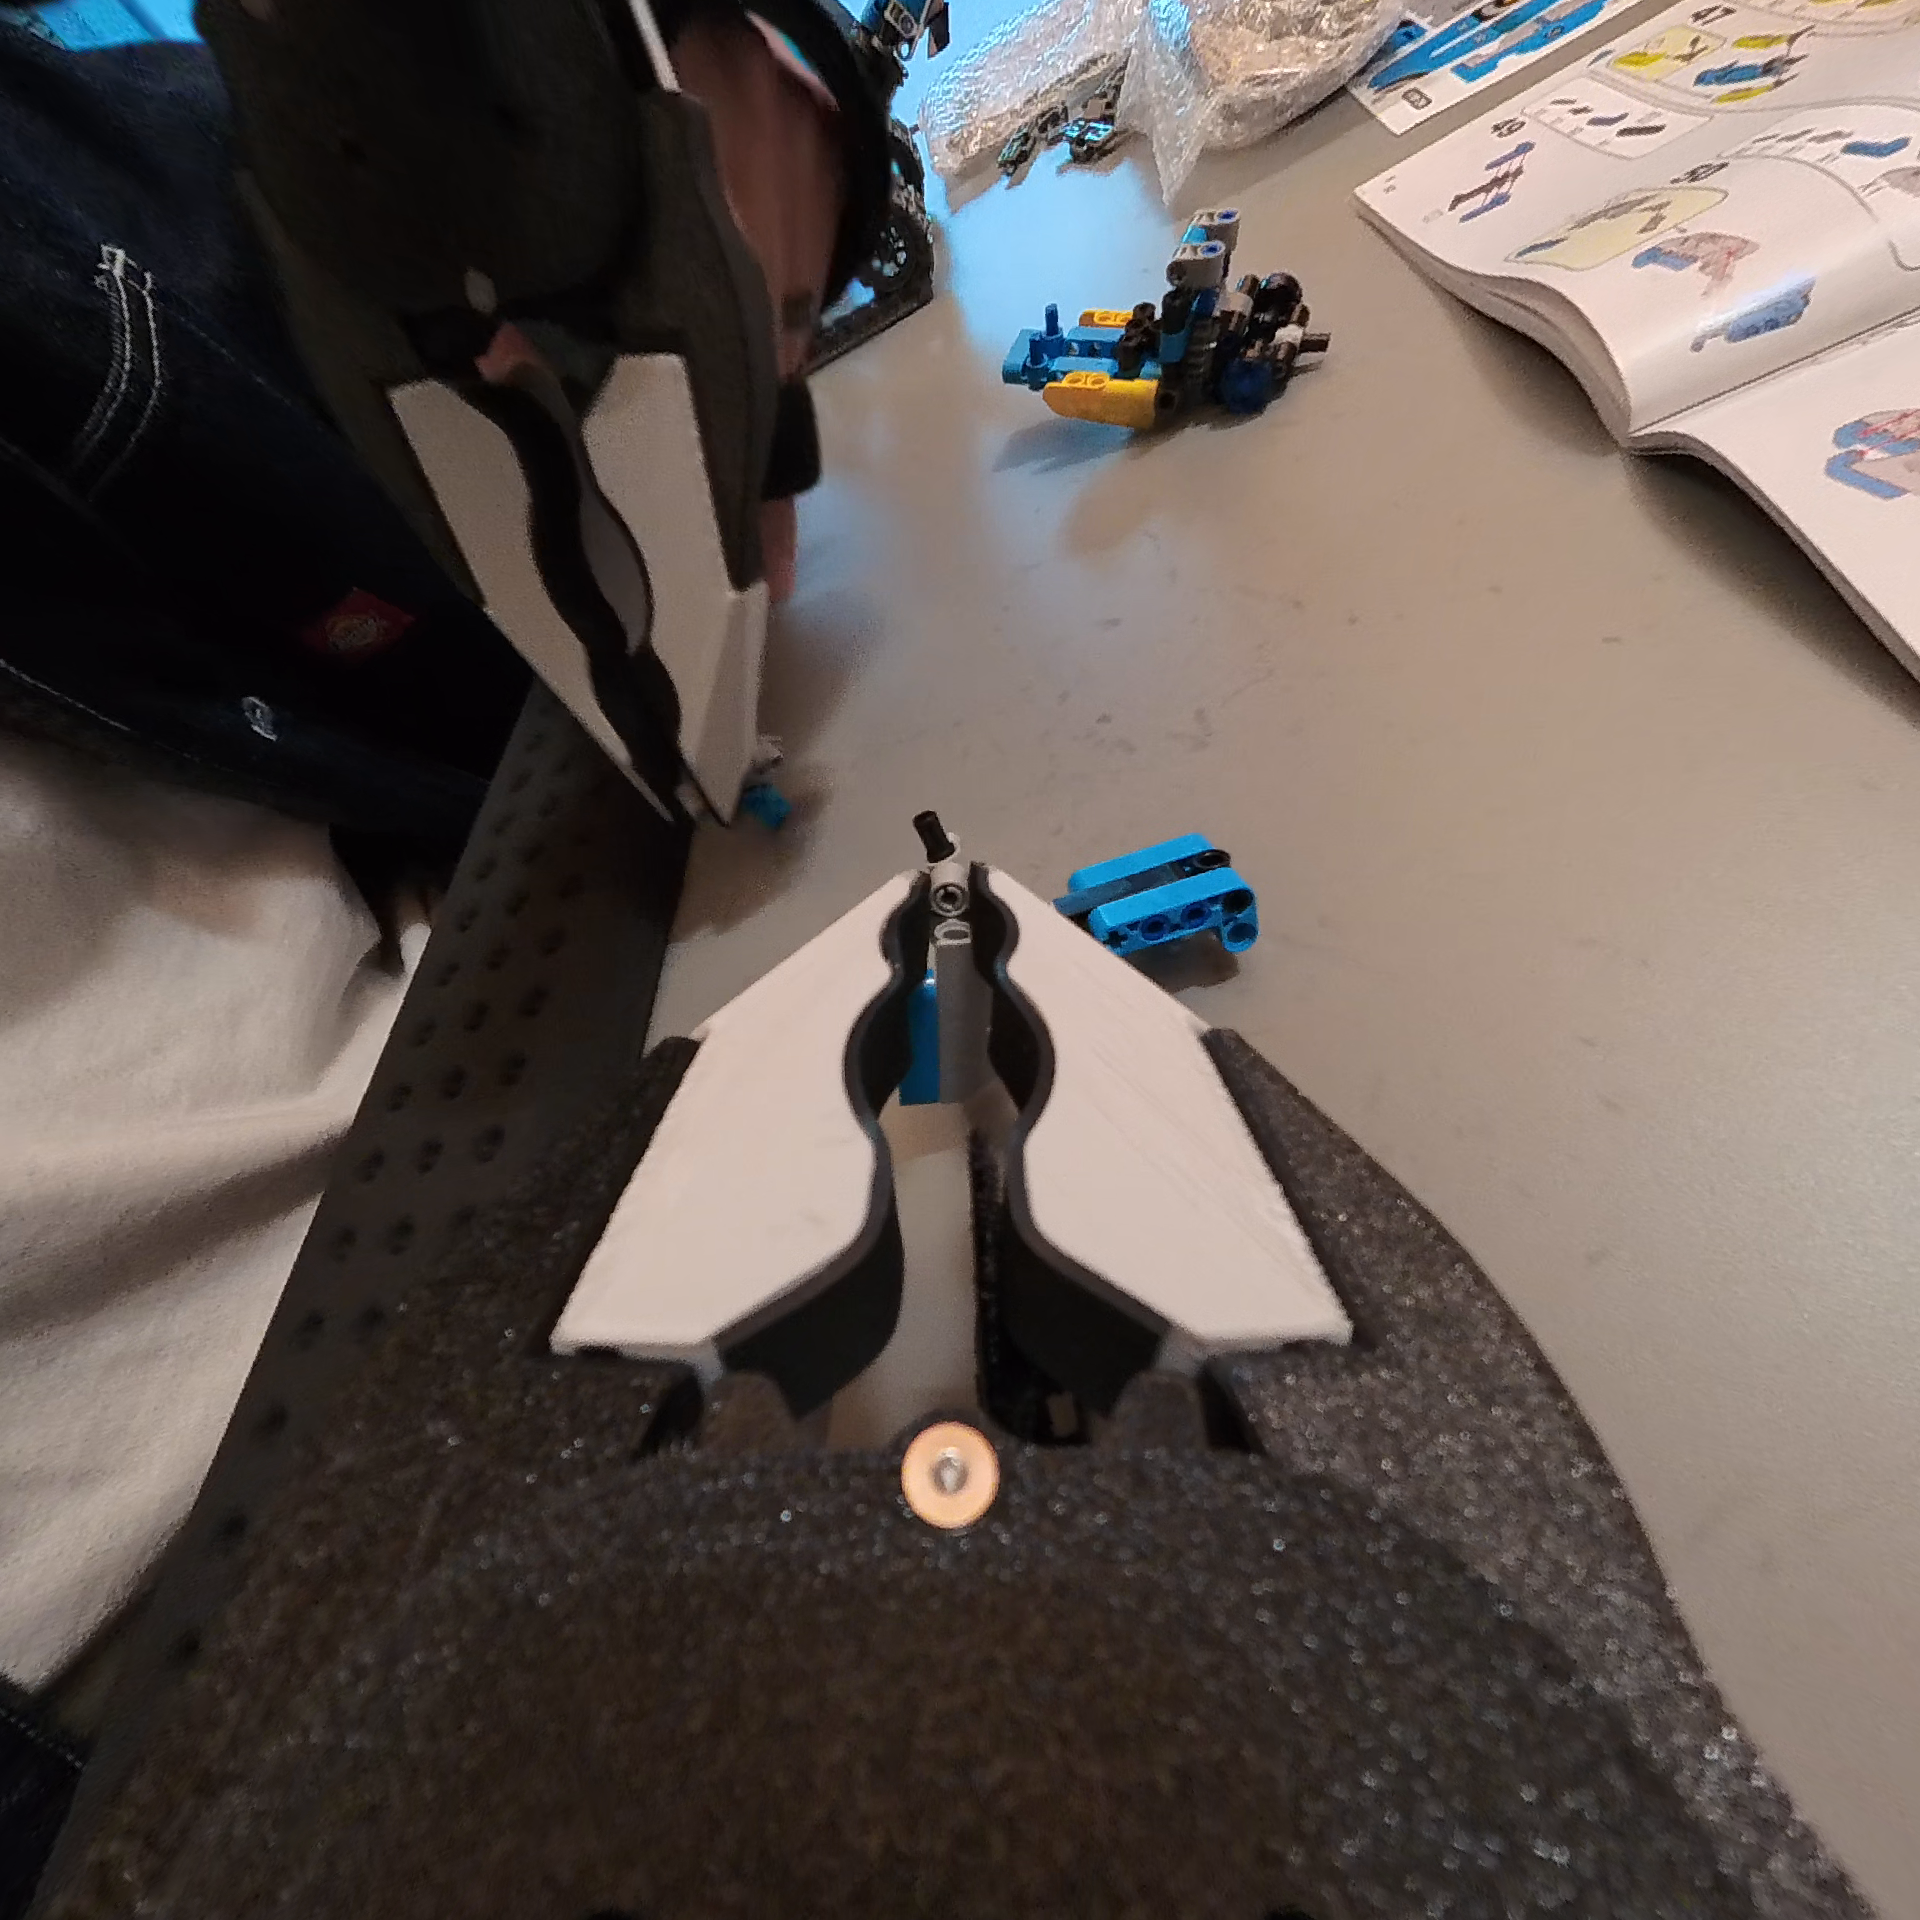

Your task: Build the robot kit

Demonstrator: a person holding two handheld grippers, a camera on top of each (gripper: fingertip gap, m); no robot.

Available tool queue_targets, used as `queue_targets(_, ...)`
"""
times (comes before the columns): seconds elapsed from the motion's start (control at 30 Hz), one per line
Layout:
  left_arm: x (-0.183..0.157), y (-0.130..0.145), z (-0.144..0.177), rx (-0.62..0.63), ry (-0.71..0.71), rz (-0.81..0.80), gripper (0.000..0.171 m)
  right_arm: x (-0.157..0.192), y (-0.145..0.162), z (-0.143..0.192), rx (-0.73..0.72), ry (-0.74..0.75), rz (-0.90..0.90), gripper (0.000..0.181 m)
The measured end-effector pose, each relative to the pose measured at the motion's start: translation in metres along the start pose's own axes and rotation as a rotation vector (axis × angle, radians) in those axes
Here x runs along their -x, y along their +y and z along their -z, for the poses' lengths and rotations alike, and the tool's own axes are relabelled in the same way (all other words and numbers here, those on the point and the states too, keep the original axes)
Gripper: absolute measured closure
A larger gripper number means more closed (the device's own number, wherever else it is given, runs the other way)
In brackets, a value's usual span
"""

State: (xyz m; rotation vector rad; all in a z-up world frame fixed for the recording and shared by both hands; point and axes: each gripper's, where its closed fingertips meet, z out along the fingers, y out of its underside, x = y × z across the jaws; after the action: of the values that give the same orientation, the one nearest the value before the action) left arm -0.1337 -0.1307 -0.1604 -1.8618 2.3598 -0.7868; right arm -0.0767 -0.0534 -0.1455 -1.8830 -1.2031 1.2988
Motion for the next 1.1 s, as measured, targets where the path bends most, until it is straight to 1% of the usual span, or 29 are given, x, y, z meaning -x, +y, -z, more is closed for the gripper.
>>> queue_targets(0.07, 0.015, -0.003, -0.009, 0.000, -0.050, 0.010, 0.161, 0.000, 0.000, 0.000, -0.002, -0.001, -0.002, 0.175)
queue_targets(0.13, 0.026, -0.010, -0.016, -0.025, -0.082, 0.023, 0.161, 0.000, 0.000, 0.000, -0.004, -0.004, -0.007, 0.175)
queue_targets(0.2, 0.032, -0.017, -0.020, -0.055, -0.109, 0.042, 0.161, 0.000, -0.001, 0.001, -0.005, -0.004, -0.009, 0.175)
queue_targets(0.27, 0.037, -0.017, -0.021, -0.059, -0.157, 0.049, 0.162, 0.000, 0.000, 0.000, -0.004, -0.005, -0.010, 0.175)
queue_targets(0.43, 0.039, -0.012, -0.026, -0.032, -0.292, 0.090, 0.161, 0.000, 0.000, 0.001, -0.005, -0.008, -0.015, 0.175)
queue_targets(0.5, 0.039, -0.014, -0.025, -0.037, -0.368, 0.116, 0.155, 0.000, -0.001, 0.001, -0.008, -0.010, -0.020, 0.175)
queue_targets(0.57, 0.039, -0.016, -0.022, -0.040, -0.441, 0.141, 0.153, 0.000, 0.000, 0.001, -0.008, -0.009, -0.022, 0.175)
queue_targets(0.63, 0.037, -0.014, -0.021, -0.029, -0.476, 0.153, 0.153, 0.000, 0.000, 0.001, -0.005, -0.010, -0.022, 0.175)
queue_targets(0.77, 0.039, -0.009, -0.021, -0.009, -0.451, 0.170, 0.154, 0.001, 0.001, 0.000, 0.001, -0.011, -0.021, 0.174)
queue_targets(0.87, 0.040, -0.006, -0.022, 0.015, -0.415, 0.169, 0.160, 0.001, 0.001, 0.001, 0.000, -0.012, -0.025, 0.175)
queue_targets(1.1, 0.043, -0.004, -0.014, 0.060, -0.429, 0.159, 0.160, 0.001, 0.001, 0.001, -0.002, -0.015, -0.026, 0.174)
